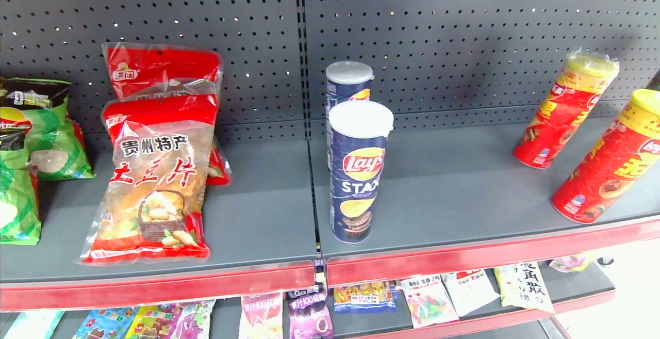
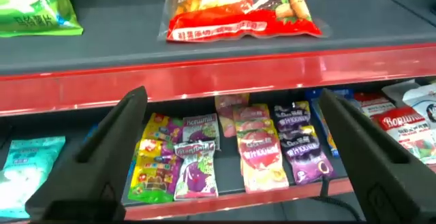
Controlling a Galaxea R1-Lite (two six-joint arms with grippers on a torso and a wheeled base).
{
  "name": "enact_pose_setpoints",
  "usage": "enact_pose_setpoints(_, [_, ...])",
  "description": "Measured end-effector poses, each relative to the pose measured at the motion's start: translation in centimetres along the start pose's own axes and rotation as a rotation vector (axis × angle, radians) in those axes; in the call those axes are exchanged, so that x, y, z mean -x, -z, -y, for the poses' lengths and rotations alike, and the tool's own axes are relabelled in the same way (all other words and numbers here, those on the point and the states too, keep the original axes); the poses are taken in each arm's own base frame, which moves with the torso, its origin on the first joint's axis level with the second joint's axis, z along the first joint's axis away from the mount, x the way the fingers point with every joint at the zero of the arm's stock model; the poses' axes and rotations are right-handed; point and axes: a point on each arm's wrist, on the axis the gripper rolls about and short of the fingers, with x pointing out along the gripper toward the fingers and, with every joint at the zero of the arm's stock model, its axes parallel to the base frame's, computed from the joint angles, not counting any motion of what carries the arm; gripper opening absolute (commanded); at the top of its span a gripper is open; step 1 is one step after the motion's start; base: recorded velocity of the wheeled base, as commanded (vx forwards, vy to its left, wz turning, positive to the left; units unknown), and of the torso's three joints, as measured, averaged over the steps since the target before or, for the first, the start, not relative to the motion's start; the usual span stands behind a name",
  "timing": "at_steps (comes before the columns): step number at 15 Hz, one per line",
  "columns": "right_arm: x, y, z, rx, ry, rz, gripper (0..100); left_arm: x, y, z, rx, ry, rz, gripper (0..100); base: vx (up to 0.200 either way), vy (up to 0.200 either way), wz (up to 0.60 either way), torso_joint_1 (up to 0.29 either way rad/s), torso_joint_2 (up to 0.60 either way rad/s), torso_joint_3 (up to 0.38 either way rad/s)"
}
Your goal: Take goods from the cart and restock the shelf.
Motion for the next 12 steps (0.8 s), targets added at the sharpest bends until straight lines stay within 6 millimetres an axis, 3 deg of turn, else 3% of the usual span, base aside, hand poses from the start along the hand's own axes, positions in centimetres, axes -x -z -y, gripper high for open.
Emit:
enact_pose_setpoints(4, [0.00, 0.00, 0.00, 0.000, 0.000, 0.000, 100, 0.07, 0.02, 0.00, -0.003, -0.001, 0.009, 100, 0.000, 0.000, 0.00, 0.000, 0.00, 0.000])
enact_pose_setpoints(7, [0.00, 0.00, 0.00, 0.000, 0.000, 0.000, 100, 0.07, 0.02, 0.00, -0.004, 0.000, 0.010, 100, -0.200, 0.000, 0.00, 0.004, 0.00, 0.001])
enact_pose_setpoints(12, [0.00, -0.01, 0.01, 0.003, 0.006, 0.000, 100, 0.08, 0.00, 0.00, -0.002, 0.000, 0.011, 100, 0.000, 0.000, 0.00, 0.000, 0.00, 0.000])
